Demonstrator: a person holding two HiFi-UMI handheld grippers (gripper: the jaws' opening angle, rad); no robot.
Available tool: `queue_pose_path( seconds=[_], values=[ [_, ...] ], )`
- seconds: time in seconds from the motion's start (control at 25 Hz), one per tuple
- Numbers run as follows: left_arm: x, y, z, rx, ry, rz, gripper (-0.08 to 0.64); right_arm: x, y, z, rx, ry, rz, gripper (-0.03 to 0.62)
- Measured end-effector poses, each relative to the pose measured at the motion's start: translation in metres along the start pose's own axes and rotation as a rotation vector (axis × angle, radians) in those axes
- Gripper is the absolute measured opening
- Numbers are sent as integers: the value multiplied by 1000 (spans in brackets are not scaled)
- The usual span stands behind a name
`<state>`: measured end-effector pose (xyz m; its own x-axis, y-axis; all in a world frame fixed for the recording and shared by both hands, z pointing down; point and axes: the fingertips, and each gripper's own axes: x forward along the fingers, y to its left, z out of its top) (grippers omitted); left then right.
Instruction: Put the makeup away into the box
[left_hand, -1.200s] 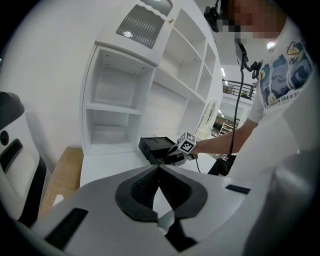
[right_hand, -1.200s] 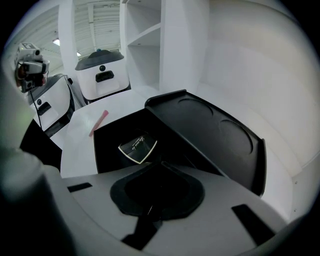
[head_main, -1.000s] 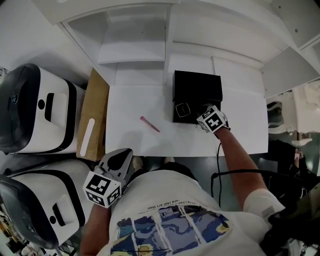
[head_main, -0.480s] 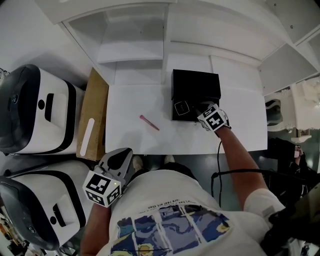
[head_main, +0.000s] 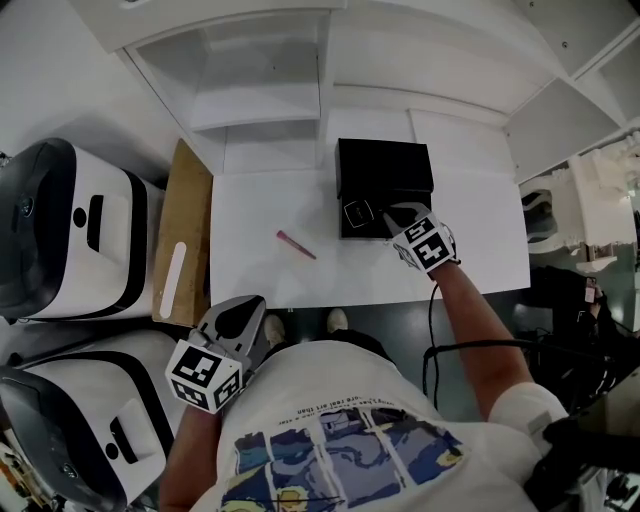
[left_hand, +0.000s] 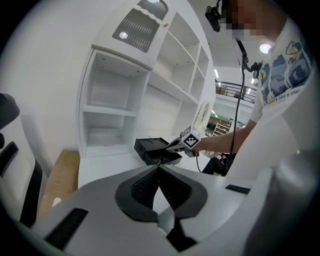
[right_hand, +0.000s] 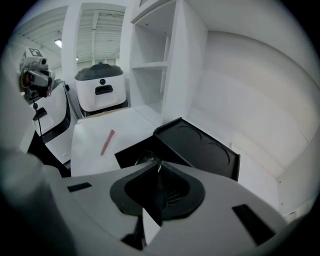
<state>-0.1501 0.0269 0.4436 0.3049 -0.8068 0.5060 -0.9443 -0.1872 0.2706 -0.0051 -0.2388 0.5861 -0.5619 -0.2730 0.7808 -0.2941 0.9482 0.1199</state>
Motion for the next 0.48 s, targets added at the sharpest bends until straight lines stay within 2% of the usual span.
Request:
queue_pose_path(
  seconds=[0.24, 0.48],
  values=[
    [-4, 6, -1, 15, -1, -30, 14, -10, 56, 15, 11, -30, 70, 37],
    [-11, 16, -3, 20, -7, -54, 14, 6, 126, 23, -17, -19, 168, 37]
  ],
)
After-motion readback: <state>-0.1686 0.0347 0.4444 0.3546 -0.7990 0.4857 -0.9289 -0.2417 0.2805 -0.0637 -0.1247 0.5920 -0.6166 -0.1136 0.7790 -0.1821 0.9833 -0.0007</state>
